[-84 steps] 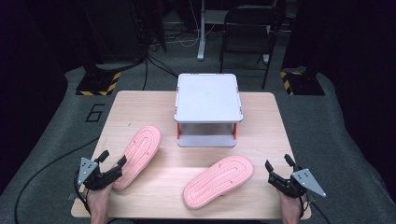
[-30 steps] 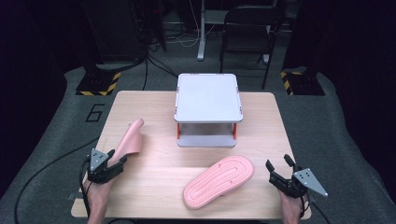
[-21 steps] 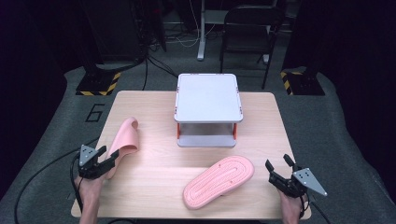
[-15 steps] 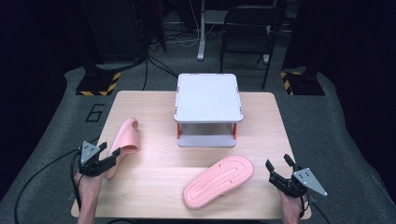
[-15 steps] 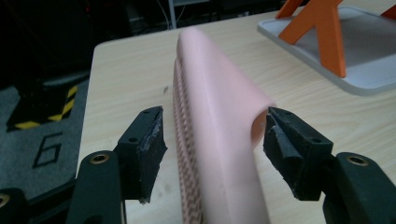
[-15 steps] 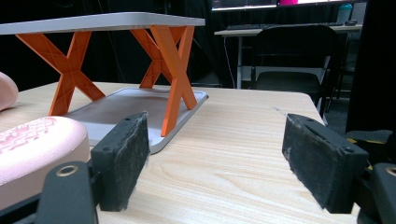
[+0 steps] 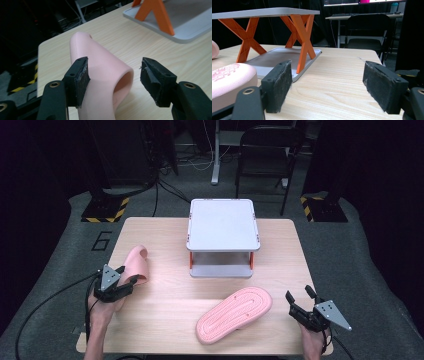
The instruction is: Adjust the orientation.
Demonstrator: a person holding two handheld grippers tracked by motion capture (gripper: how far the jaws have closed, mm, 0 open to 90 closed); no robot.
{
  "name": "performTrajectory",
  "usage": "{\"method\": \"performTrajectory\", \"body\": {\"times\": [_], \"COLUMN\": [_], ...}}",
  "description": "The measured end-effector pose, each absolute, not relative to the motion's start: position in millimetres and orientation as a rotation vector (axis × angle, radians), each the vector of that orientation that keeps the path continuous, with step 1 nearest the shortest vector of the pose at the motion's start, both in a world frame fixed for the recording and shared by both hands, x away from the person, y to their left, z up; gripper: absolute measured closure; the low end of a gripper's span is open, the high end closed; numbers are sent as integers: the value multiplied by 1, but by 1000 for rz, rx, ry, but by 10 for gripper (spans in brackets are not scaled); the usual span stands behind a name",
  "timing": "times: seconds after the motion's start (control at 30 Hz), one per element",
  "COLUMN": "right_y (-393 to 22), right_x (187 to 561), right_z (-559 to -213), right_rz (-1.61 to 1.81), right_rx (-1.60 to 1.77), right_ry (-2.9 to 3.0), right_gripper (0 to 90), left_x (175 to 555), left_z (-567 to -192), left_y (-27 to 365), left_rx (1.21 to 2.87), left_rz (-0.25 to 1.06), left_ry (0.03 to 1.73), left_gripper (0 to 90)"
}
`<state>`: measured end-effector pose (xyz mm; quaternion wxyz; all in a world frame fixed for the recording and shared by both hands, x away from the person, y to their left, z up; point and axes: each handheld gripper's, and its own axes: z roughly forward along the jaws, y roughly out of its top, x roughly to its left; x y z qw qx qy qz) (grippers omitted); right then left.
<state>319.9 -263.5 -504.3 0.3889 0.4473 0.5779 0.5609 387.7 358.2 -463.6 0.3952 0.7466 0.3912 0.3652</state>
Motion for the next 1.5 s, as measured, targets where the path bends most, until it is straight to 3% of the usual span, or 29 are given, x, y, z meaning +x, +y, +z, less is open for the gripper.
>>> {"method": "performTrajectory", "body": {"times": [0.37, 0.43, 0.6, 0.83, 1.1, 1.23, 1.4, 1.43, 1.5], "right_y": [-264, -265, -269, -273, -272, -272, -271, -271, -271], "right_x": [320, 320, 320, 320, 321, 321, 321, 321, 321], "right_z": [-505, -505, -506, -506, -507, -507, -507, -507, -507], "right_rz": [1429, 1432, 1451, 1463, 1468, 1468, 1468, 1467, 1463], "right_rx": [1147, 1154, 1181, 1208, 1209, 1207, 1204, 1200, 1198], "right_ry": [1469, 1465, 1441, 1420, 1423, 1422, 1434, 1437, 1445], "right_gripper": [235, 237, 240, 241, 241, 241, 241, 241, 240], "left_x": [394, 397, 407, 420, 409, 403, 396, 394, 390], "left_z": [-469, -471, -475, -491, -509, -509, -512, -512, -510], "left_y": [370, 373, 392, 407, 396, 388, 382, 383, 385], "left_rx": [1916, 1936, 1890, 1828, 1774, 1792, 1836, 1822, 1785], "left_rz": [1061, 1129, 1127, 967, 832, 740, 714, 712, 689], "left_ry": [1041, 1057, 1131, 1210, 1131, 1039, 1020, 1022, 1058], "left_gripper": [368, 397, 548, 764, 822, 832, 804, 785, 651]}}
